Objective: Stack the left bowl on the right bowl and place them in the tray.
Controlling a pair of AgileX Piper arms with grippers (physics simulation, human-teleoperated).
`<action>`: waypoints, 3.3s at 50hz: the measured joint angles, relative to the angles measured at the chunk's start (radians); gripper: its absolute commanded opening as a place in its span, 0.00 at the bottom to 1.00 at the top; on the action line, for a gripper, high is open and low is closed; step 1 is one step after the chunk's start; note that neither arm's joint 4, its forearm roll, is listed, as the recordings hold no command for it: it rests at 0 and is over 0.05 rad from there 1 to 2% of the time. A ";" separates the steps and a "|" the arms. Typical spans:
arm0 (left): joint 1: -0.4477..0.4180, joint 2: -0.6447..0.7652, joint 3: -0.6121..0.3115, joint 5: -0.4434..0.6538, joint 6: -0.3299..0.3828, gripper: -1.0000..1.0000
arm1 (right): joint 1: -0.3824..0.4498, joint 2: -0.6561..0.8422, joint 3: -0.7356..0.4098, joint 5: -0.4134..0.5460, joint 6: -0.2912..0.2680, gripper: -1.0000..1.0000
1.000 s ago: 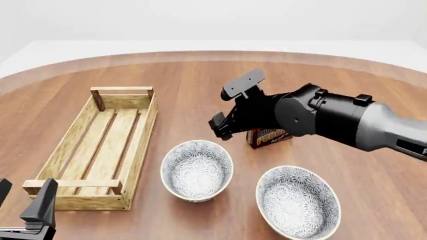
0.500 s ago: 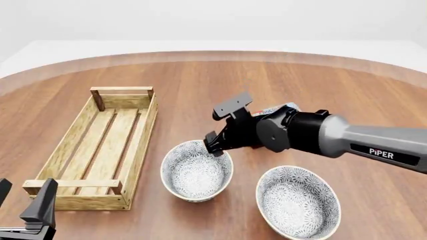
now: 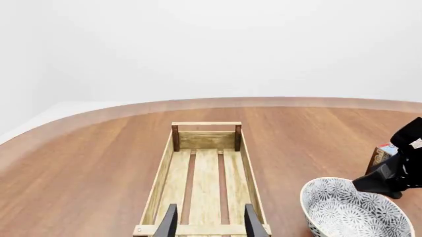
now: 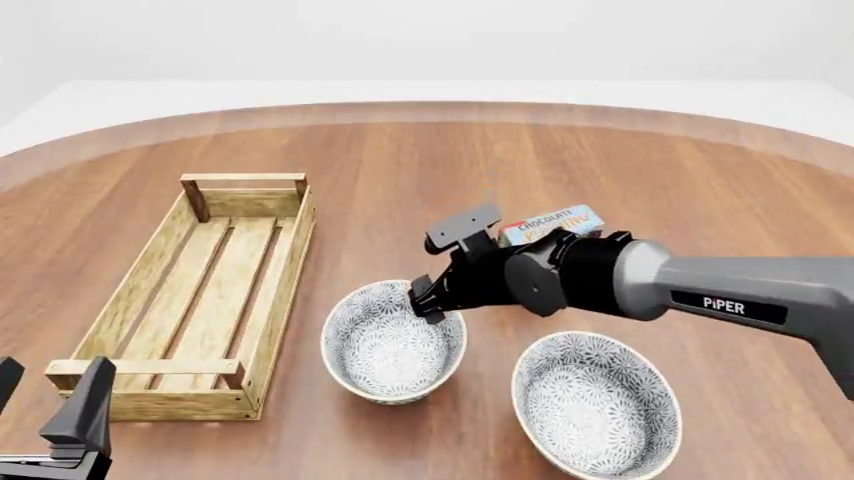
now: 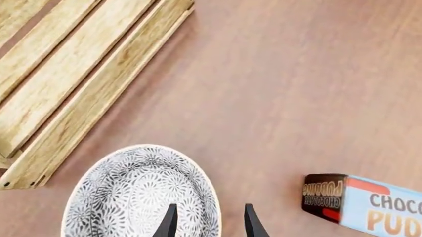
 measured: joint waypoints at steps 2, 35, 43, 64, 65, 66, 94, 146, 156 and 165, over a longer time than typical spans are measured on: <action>0.000 0.000 0.000 0.000 0.000 1.00 | 0.003 0.005 0.001 -0.004 0.003 1.00; 0.000 0.000 0.000 0.000 0.000 1.00 | 0.021 0.060 0.035 -0.066 0.049 1.00; 0.000 0.000 0.000 0.000 0.000 1.00 | 0.023 0.073 0.043 -0.082 0.057 1.00; 0.000 0.000 0.000 0.000 0.000 1.00 | 0.043 0.116 0.061 -0.125 0.089 0.00; 0.000 0.000 0.000 0.000 0.000 1.00 | 0.039 0.117 0.060 -0.125 0.091 0.00; 0.000 0.000 0.000 0.000 0.000 1.00 | 0.039 0.117 0.060 -0.125 0.089 0.00; 0.000 0.000 0.000 0.000 0.000 1.00 | 0.030 -0.063 0.031 -0.019 0.055 0.00; 0.000 0.000 0.000 0.000 0.000 1.00 | -0.196 -0.646 0.225 0.155 0.089 0.00; 0.000 0.000 0.000 0.000 0.000 1.00 | -0.240 -0.750 0.343 0.137 0.136 0.00; 0.000 0.000 0.000 0.000 0.000 1.00 | -0.272 -0.832 0.433 0.125 0.173 0.00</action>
